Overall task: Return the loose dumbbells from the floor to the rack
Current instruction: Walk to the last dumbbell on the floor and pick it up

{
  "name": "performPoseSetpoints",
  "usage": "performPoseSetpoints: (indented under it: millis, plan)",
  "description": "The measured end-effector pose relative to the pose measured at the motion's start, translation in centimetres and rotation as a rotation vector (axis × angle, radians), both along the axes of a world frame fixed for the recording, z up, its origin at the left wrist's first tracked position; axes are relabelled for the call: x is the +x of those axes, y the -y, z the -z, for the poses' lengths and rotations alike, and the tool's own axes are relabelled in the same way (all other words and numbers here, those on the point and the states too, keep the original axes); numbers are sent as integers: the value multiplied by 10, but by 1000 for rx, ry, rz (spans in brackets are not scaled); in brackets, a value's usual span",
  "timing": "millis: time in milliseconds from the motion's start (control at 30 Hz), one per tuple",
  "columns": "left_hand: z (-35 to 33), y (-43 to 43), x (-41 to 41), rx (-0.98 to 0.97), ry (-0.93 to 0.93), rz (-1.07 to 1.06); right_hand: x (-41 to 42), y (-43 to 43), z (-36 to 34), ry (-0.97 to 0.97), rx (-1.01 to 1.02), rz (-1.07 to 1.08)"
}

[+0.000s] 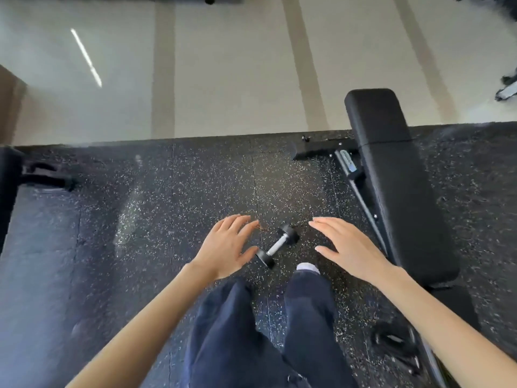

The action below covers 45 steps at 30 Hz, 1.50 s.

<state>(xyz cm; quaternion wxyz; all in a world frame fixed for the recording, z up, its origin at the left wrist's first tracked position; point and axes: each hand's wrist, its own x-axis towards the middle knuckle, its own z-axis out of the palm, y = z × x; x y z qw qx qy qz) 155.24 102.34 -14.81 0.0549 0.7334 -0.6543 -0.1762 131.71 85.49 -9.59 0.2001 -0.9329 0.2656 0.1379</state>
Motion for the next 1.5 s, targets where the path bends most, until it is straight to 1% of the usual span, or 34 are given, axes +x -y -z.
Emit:
performPoseSetpoints:
  millis: [233, 367, 433, 500, 567, 667, 767, 867, 967, 1033, 1133, 1200, 1267, 1400, 1500]
  plan:
    - [51, 15, -84, 64, -43, -395, 0, 94, 56, -37, 169, -300]
    - [89, 23, -125, 159, -118, -553, -2, 117, 104, -50, 250, -400]
    - [119, 20, -133, 201, -147, -605, 1, 117, 138, -53, 302, -409]
    - [161, 18, -134, 231, -183, -676, 4, 113, 183, -59, 348, -437]
    - [216, 18, -134, 264, -208, -727, 5, 107, 238, -56, 378, -459]
    - [313, 24, -140, 231, -234, -784, 4, 104, 326, -38, 449, -433]
    - [411, 30, -159, 211, -262, -815, -1, 105, 427, -58, 525, -420]
    - [504, 31, -170, 162, -284, -828, 4, 104, 531, -113, 467, -442]
    - [585, 28, -174, 97, -297, -846, 15, 102, 618, -125, 446, -443]
    - [631, 26, -174, 47, -298, -860, 22, 98, 665, -101, 451, -450]
    - [678, 26, -173, -29, -306, -852, 23, 91, 724, -85, 416, -507]
    - [698, 26, -175, -75, -318, -839, 18, 87, 754, -91, 351, -577]
    - [711, 27, -176, -126, -357, -865, 18, 85, 775, -59, 242, -640]
    - [726, 27, -178, -257, -454, -895, 21, 83, 789, -30, 18, -712]
    - [729, 28, -180, -308, -516, -917, 21, 84, 793, -19, -18, -754]
